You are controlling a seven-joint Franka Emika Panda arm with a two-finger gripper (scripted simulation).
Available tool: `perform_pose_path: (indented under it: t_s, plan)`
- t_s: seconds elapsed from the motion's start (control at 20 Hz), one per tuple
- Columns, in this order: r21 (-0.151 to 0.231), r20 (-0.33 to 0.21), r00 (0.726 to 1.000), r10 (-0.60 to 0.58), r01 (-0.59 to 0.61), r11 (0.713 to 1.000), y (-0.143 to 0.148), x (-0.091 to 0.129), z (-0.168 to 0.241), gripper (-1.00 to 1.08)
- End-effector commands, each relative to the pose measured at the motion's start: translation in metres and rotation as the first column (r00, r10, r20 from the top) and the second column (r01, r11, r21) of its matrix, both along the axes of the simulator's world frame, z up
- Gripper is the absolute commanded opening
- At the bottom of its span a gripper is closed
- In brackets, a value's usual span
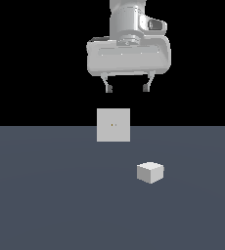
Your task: Plug the charger into the wall socket.
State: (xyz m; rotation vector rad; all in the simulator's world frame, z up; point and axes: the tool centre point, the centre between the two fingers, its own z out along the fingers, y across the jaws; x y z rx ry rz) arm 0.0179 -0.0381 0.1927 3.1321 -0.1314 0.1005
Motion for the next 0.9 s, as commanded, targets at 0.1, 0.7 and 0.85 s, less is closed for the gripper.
perform_pose_path:
  t_s: [0.1,0.7,0.85]
  plan:
    - [0.000,0.001,1.000,-0.002,0.002,1.000,0.000,0.000,0.000,1.00]
    - [-0.015,0.039,0.992,-0.121,0.121,0.993,-0.008,-0.013,-0.018,1.00]
    - [-0.021,0.056,0.983,-0.173,0.175,0.984,-0.011,-0.018,-0.026,1.00]
